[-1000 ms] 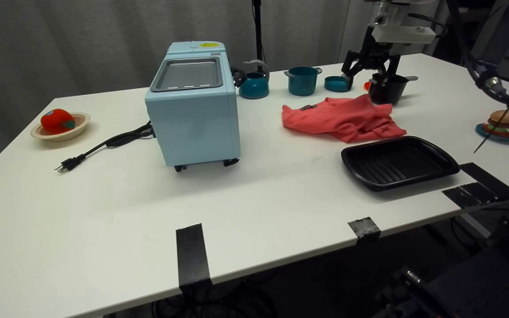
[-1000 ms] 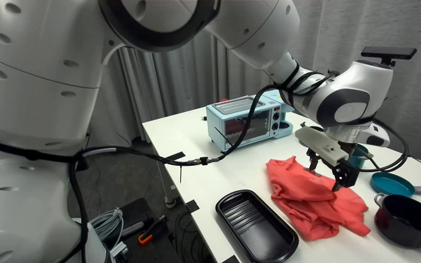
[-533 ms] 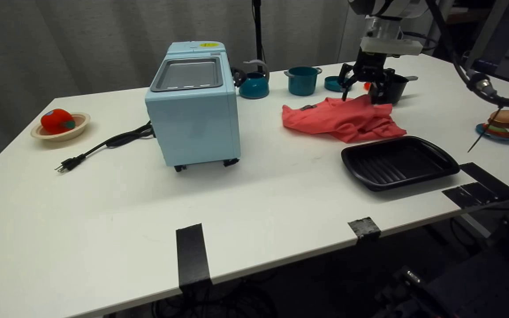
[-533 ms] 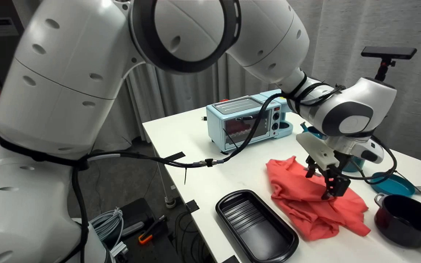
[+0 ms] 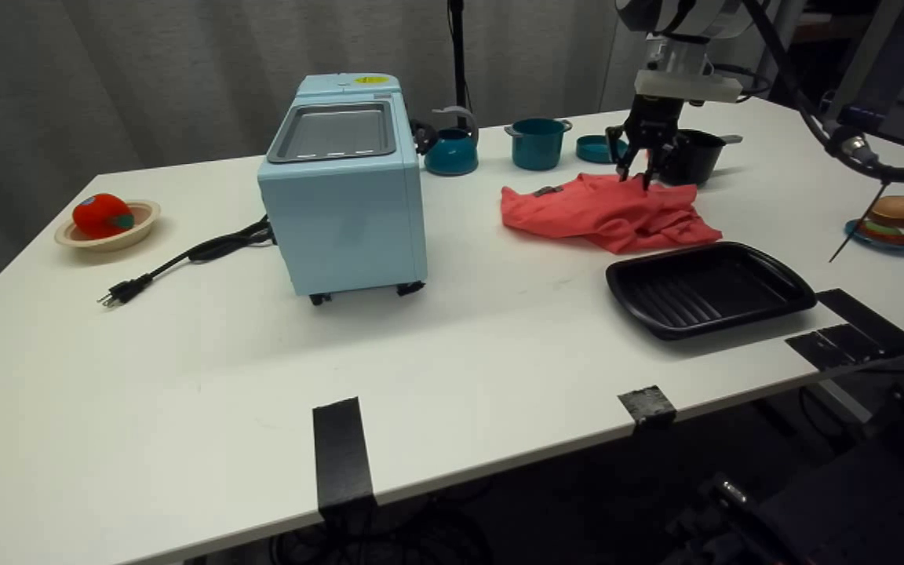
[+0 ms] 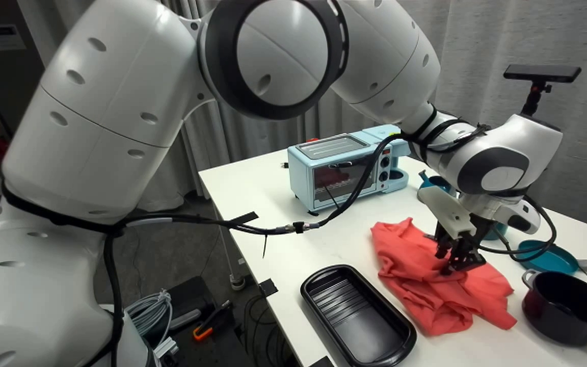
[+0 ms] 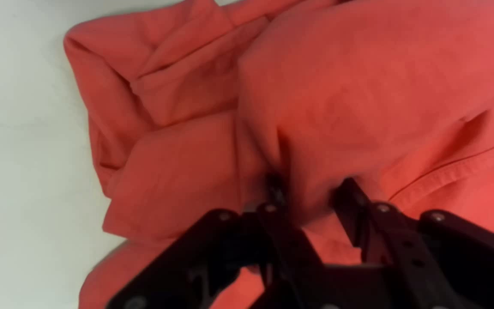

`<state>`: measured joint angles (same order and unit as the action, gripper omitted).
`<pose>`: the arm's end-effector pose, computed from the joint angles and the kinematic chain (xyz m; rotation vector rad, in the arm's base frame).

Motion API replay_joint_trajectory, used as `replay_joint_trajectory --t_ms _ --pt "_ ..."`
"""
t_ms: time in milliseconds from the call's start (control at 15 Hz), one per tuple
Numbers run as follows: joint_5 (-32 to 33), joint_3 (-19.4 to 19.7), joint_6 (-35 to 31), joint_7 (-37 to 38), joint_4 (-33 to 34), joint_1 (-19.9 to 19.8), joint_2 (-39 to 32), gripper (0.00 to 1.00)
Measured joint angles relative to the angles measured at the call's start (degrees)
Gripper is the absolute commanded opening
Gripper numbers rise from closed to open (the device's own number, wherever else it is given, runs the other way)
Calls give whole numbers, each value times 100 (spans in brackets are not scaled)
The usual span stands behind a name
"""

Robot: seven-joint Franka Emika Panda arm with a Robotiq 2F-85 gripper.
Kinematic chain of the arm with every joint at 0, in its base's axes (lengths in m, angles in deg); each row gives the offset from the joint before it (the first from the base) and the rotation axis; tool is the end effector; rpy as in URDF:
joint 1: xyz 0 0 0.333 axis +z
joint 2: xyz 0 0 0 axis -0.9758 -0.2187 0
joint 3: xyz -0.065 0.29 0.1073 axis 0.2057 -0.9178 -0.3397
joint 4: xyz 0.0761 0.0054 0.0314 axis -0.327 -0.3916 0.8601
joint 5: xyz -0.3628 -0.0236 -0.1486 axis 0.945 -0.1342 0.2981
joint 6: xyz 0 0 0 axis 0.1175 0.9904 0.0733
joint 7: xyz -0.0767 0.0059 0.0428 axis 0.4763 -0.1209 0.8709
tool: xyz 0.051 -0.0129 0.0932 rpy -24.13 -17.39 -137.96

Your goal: Spread the clothe

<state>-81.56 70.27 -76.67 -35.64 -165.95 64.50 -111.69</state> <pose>0.6626 -0.1845 0.2121 -2.8703 0.8215 0.2359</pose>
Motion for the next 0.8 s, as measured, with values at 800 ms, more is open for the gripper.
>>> replay_joint_trajectory --t_ms 800 --pt "-24 -493 -1233 -898 -1216 451 1262 1"
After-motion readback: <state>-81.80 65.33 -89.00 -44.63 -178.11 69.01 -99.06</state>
